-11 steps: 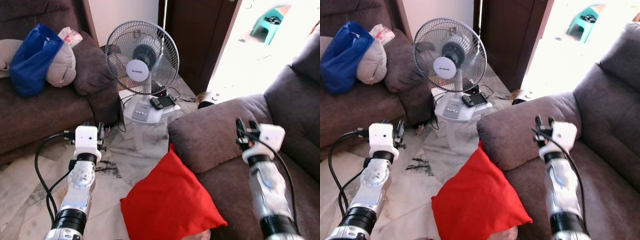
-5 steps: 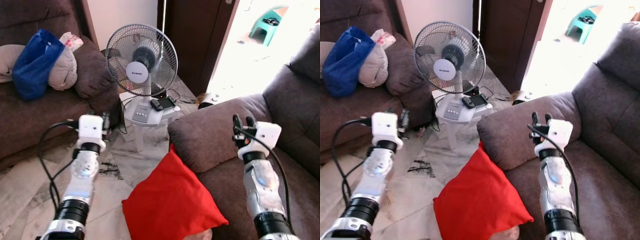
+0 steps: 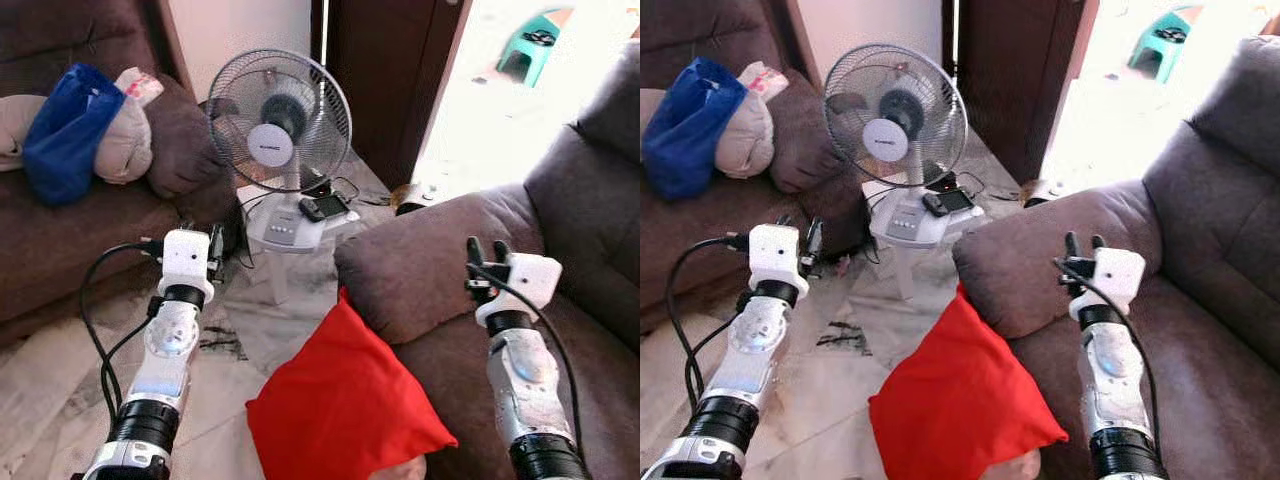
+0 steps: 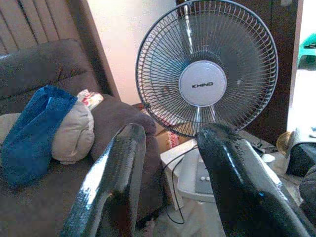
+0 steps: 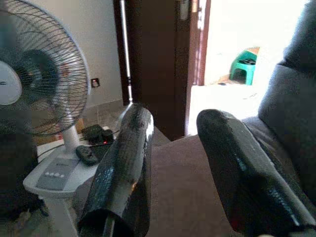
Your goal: Move the pillow to the sofa from floor
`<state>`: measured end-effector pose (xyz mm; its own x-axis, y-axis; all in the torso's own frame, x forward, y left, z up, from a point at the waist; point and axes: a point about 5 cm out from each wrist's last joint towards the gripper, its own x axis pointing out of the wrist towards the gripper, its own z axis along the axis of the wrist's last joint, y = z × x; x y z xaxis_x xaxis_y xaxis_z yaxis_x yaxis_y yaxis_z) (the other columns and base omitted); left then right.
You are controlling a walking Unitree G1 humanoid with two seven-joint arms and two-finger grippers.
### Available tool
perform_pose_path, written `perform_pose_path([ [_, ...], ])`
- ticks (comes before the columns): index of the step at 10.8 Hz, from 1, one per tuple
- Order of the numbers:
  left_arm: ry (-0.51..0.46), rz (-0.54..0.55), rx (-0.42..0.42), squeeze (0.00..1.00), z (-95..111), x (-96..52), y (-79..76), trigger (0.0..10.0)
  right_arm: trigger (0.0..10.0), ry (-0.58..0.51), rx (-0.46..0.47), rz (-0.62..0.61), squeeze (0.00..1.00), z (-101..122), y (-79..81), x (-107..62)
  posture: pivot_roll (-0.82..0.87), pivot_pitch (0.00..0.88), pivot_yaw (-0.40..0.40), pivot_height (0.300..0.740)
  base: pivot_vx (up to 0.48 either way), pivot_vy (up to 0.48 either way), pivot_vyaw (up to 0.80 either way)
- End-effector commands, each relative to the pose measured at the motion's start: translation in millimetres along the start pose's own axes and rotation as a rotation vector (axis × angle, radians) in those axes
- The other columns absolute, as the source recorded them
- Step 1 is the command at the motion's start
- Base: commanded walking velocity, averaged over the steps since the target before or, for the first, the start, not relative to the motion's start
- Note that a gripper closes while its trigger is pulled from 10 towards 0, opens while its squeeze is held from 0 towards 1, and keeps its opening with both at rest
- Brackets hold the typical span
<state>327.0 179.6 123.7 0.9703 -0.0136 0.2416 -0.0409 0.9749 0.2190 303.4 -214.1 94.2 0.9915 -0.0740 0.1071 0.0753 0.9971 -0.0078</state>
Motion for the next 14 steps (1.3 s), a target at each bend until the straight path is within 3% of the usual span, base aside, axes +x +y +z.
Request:
perform_pose_path([
  [1,-0.019,-0.016,-0.006,0.0,6,3.0,-5.8,10.0,10.0,-0.02,0.001,0.005,0.0,6,0.4,1.1,0.01,0.0,-0.009,0.74,0.0,0.0,0.0],
  [3,-0.012,-0.049,-0.014,0.0,3,0.4,-16.5,10.0,10.0,-0.006,0.0,0.014,0.0,4,3.6,-3.0,0.01,0.0,-0.013,0.74,0.0,0.0,0.0],
  [7,-0.022,-0.02,-0.005,0.0,8,2.9,-8.0,10.0,10.0,0.003,0.026,0.029,0.0,5,7.8,-3.0,0.01,0.0,-0.02,0.74,0.0,0.0,0.0],
  [10,-0.015,-0.018,-0.017,0.0,6,-3.2,-12.1,10.0,10.0,0.023,0.007,0.045,0.0,2,11.5,-7.3,0.0,0.0,-0.022,0.735,0.0,0.0,0.0],
  [14,-0.01,-0.013,-0.021,0.0,7,-2.9,-13.2,10.0,10.0,0.034,0.002,0.064,0.0,3,13.1,-7.9,-0.01,0.0,-0.03,0.66,0.0,0.0,0.0],
])
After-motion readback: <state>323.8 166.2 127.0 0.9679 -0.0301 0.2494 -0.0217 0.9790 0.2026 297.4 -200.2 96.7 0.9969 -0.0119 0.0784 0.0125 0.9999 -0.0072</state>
